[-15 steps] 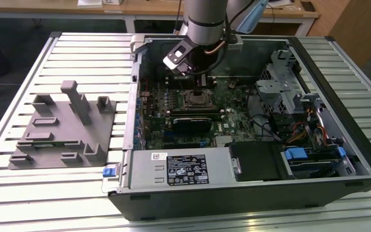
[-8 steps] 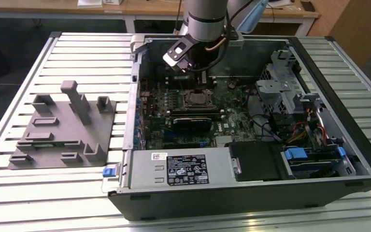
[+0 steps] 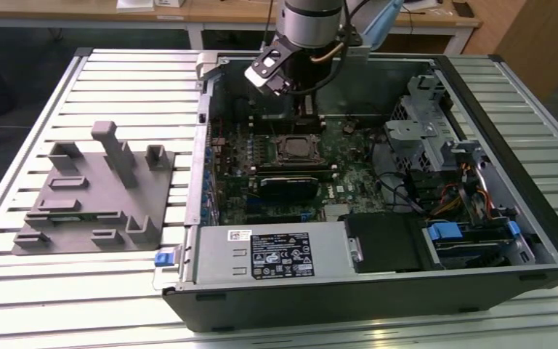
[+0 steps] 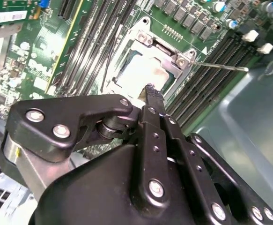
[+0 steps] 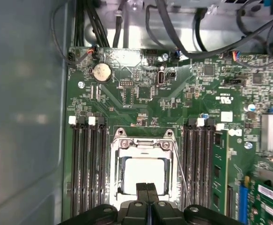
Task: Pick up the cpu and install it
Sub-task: 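Install the first cpu locking lever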
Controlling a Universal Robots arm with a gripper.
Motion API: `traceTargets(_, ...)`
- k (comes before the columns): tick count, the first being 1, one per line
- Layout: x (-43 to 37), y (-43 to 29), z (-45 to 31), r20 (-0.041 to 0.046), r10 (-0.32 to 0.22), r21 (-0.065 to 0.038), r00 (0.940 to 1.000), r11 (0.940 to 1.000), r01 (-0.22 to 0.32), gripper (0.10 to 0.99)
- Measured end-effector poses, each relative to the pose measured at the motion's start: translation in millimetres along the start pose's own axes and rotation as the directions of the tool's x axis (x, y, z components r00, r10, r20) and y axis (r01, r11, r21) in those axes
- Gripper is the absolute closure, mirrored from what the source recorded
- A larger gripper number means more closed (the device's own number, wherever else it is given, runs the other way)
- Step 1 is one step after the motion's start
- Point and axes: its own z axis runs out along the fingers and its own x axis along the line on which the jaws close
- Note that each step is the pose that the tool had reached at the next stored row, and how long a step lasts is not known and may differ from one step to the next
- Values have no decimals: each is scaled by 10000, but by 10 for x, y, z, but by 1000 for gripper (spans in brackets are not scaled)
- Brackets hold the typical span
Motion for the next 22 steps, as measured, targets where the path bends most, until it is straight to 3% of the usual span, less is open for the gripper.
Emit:
traceTargets(8,-3,2,-193,0,2,-2,10000,10000,-2,980)
traceTargets(22,-6,5,-361,0,1,-7,10000,10000,-1,980)
